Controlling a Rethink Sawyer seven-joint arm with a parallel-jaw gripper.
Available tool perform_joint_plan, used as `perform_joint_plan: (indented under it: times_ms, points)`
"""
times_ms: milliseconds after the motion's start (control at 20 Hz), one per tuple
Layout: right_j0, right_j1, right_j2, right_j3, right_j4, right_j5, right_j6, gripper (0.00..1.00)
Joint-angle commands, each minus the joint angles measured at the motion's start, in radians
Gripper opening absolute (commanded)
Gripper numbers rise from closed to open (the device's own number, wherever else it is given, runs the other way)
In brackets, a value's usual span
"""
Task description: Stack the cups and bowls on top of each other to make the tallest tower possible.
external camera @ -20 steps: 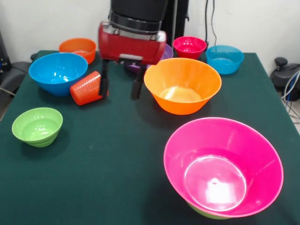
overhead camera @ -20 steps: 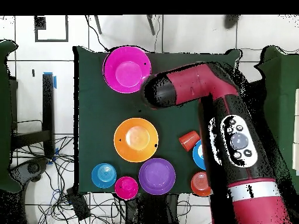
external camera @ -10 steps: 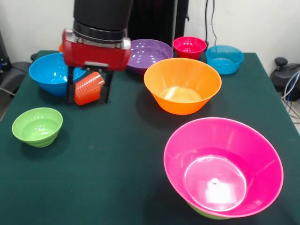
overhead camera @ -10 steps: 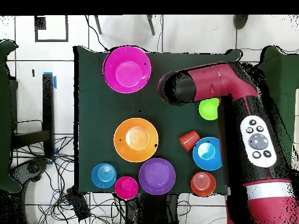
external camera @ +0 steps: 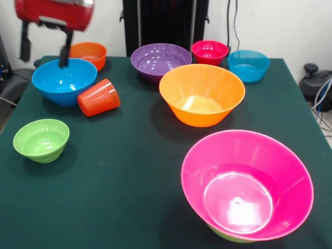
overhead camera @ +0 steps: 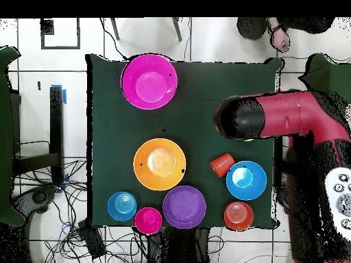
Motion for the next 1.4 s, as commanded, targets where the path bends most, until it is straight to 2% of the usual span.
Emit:
perform_joint_plan:
  times_ms: [50, 200, 500, 650, 800, 950, 1150, 1400]
  points:
    - [-0.02, -0.083, -0.014, 0.155, 0.005, 0.139, -0.317, 1.0]
    - [-0.008, -0.065, -0.031, 0.166, -0.032, 0.136, -0.264, 1.0]
    - [0.014, -0.024, -0.085, 0.219, -0.08, 0.048, -0.116, 1.0]
    - [0.017, -0.025, -0.113, 0.278, -0.077, -0.027, -0.022, 1.0]
    - [0.025, -0.026, -0.14, 0.327, -0.079, -0.06, 0.033, 1.0]
    - [0.012, -0.011, -0.138, 0.381, -0.022, -0.065, 0.032, 1.0]
    - [-0.048, 0.022, -0.087, 0.457, 0.109, -0.059, -0.018, 1.0]
    - [-0.094, 0.101, -0.046, 0.514, 0.184, -0.079, -0.053, 1.0]
